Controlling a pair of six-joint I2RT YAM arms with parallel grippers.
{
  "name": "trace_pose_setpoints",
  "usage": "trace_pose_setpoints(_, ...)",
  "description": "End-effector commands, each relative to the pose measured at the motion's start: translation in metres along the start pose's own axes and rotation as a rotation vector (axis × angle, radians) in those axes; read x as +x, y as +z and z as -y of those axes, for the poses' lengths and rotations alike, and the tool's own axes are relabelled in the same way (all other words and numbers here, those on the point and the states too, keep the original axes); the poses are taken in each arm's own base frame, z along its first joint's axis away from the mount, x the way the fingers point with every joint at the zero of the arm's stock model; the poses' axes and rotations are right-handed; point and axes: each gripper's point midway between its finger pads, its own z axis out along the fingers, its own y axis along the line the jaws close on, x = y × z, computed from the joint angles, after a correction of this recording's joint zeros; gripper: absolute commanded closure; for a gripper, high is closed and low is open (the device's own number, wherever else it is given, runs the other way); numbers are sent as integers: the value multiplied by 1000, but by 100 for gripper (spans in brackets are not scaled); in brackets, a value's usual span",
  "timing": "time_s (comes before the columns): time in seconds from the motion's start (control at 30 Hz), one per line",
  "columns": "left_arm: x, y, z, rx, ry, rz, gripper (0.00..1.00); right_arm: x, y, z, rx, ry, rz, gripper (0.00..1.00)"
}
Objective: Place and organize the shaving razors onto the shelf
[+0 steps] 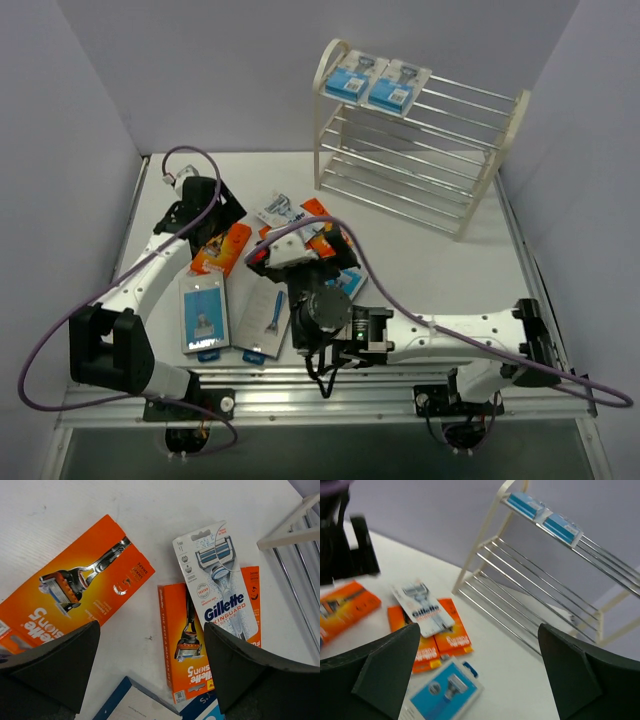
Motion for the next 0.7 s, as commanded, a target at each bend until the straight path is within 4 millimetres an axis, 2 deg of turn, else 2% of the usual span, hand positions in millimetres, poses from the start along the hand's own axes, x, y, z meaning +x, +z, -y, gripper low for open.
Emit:
trace_pose_setpoints(0.0, -5, 11, 33, 149, 11, 12, 7, -22, 40, 34, -80, 329, 7, 0)
trace_pose_setpoints(0.03, 0, 14, 33, 152, 17, 1, 7, -23, 48, 47, -61, 339, 20, 0)
trace_pose_setpoints(0.13, 5, 22, 36, 165, 18, -17, 7, -23, 63, 52, -128, 326, 19, 0)
trace_pose_setpoints(0.17, 6, 25, 37, 170, 20, -18, 7, -17, 74, 59, -112, 323, 8, 0)
trace_pose_setpoints(0.23, 7, 28, 38, 180, 28, -21, 7, -8, 80, 63, -113, 320, 0, 0)
trace_pose_setpoints(0.37, 11, 43, 46, 199, 33, -33, 10, 14, 99, 65, -142, 334, -49, 0)
trace_pose_setpoints(0.5, 20, 63, 52, 208, 11, -61, 13, 26, 103, 63, -154, 324, -74, 1)
trace_pose_setpoints(0.67, 35, 87, 58, 236, -23, -90, 20, 37, 108, 72, -154, 352, -84, 1)
